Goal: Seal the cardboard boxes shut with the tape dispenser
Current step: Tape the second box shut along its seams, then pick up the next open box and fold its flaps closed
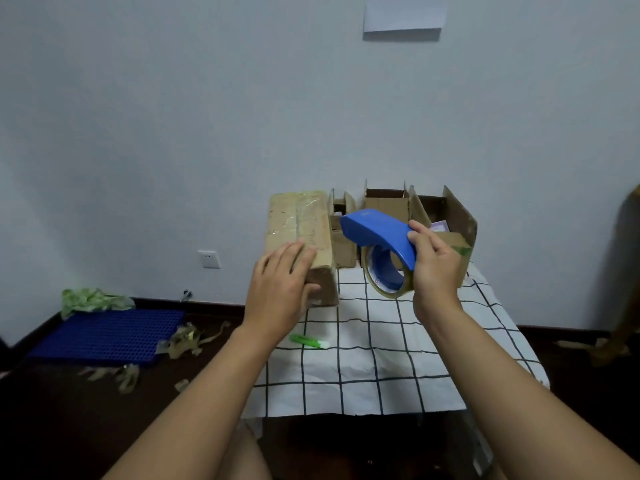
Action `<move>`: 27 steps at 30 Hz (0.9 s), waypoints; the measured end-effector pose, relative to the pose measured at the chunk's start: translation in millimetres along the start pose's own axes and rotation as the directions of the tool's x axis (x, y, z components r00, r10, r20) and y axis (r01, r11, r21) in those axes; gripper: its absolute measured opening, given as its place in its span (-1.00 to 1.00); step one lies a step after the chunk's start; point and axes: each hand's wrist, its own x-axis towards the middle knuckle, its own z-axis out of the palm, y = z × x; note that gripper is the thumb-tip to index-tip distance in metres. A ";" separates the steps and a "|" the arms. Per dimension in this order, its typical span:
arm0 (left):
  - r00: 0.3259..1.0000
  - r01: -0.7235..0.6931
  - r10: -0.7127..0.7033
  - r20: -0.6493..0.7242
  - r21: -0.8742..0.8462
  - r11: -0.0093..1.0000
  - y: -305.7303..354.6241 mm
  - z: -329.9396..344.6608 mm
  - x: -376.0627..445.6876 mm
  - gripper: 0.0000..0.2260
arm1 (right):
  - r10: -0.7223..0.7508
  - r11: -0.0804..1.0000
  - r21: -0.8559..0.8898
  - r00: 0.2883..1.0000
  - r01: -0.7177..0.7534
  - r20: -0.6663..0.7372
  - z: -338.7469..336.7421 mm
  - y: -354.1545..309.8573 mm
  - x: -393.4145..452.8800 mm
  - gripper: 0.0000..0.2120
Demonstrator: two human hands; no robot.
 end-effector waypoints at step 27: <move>0.990 0.124 -0.130 0.061 0.093 0.988 -150.6 129.2 173.5 -0.49 | -0.106 0.994 -0.029 0.993 0.107 0.045 147.9 48.4 173.7 -0.84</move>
